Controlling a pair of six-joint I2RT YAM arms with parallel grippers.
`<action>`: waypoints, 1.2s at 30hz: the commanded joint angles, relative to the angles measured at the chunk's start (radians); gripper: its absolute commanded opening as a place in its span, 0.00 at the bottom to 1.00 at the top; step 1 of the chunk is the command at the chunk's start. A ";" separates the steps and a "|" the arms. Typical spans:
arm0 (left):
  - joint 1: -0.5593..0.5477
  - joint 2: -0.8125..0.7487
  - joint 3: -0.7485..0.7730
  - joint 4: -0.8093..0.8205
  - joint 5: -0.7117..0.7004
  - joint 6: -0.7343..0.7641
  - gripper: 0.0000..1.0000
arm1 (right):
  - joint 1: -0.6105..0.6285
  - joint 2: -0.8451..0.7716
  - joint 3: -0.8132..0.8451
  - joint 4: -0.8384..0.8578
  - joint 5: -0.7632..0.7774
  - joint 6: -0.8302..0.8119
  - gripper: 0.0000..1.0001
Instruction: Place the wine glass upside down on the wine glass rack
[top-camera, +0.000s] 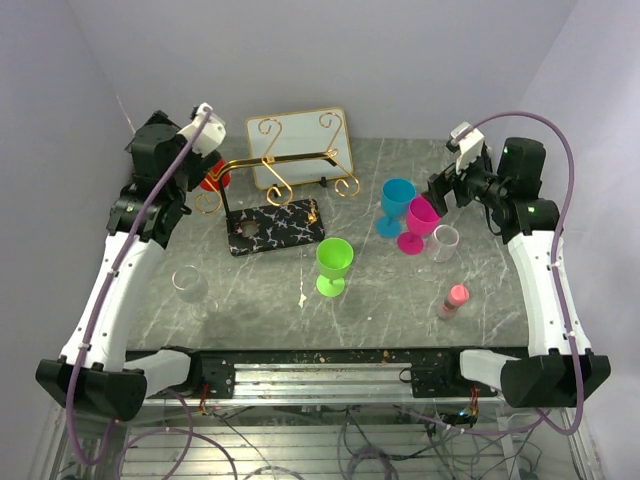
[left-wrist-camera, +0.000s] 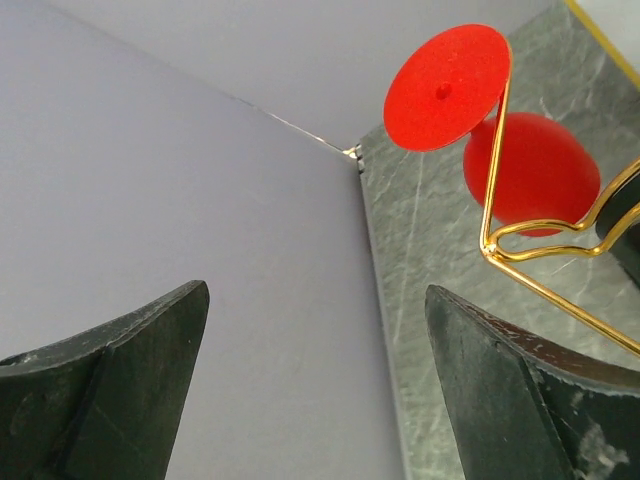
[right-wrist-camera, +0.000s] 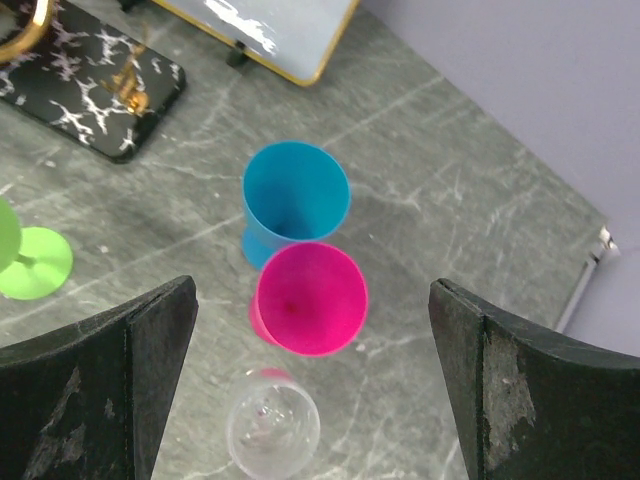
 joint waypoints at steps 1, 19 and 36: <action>0.043 -0.042 0.036 -0.037 0.092 -0.239 1.00 | -0.014 -0.019 -0.036 0.010 0.135 0.002 1.00; 0.149 -0.071 0.118 -0.171 0.385 -0.409 1.00 | -0.028 0.268 0.015 -0.062 0.345 0.119 0.67; 0.168 -0.015 0.165 -0.199 0.391 -0.394 1.00 | -0.027 0.394 0.056 -0.095 0.332 0.119 0.34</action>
